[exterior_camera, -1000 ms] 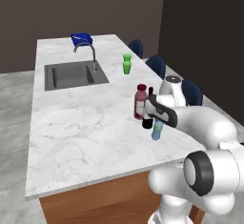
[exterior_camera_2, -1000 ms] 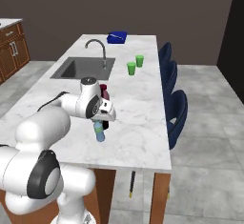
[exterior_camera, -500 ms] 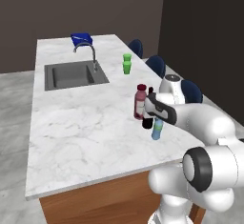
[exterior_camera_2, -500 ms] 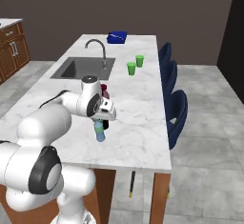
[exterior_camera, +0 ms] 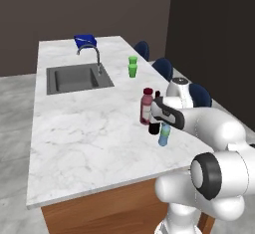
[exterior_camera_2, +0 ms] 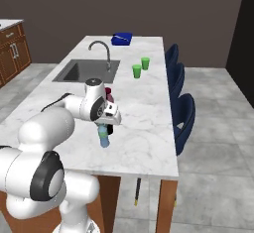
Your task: Place the drinks on the dining counter in a tight cluster.
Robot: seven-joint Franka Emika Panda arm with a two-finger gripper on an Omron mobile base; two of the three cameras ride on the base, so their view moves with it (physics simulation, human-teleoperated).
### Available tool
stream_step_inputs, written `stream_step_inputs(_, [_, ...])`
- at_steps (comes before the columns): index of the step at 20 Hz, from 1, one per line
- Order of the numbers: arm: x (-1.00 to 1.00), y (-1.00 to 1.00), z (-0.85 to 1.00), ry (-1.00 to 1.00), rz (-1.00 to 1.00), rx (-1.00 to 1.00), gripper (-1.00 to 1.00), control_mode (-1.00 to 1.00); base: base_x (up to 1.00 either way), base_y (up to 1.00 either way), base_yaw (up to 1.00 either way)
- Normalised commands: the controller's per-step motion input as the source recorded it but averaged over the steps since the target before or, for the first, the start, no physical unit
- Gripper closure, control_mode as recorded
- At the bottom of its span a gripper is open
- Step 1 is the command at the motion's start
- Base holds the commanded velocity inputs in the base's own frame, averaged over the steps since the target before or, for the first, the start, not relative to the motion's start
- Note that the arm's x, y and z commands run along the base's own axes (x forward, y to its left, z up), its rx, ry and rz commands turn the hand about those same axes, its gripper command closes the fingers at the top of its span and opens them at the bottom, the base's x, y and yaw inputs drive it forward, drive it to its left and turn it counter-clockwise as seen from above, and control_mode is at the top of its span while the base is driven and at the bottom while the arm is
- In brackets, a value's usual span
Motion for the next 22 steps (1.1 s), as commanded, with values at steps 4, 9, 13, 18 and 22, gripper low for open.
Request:
stream_step_inputs(4, [0.00, 0.00, 0.00, 0.00, 0.00, 0.00, -1.00, -1.00, 0.00, 0.00, 0.00])
stream_step_inputs(9, [0.00, 0.00, 0.00, 0.00, 0.00, 0.00, -1.00, -1.00, 0.00, 0.00, 0.00])
stream_step_inputs(13, [0.00, 0.00, 0.00, 0.00, 0.00, 0.00, -1.00, -1.00, 0.00, 0.00, 0.00])
stream_step_inputs(18, [-0.02, 0.00, 0.00, 0.00, 0.00, 0.00, -1.00, -1.00, 0.00, 0.00, 0.00])
stream_step_inputs(22, [-0.50, 0.00, 0.00, -0.01, 0.00, 0.00, -1.00, -1.00, 0.00, 0.00, 0.00])
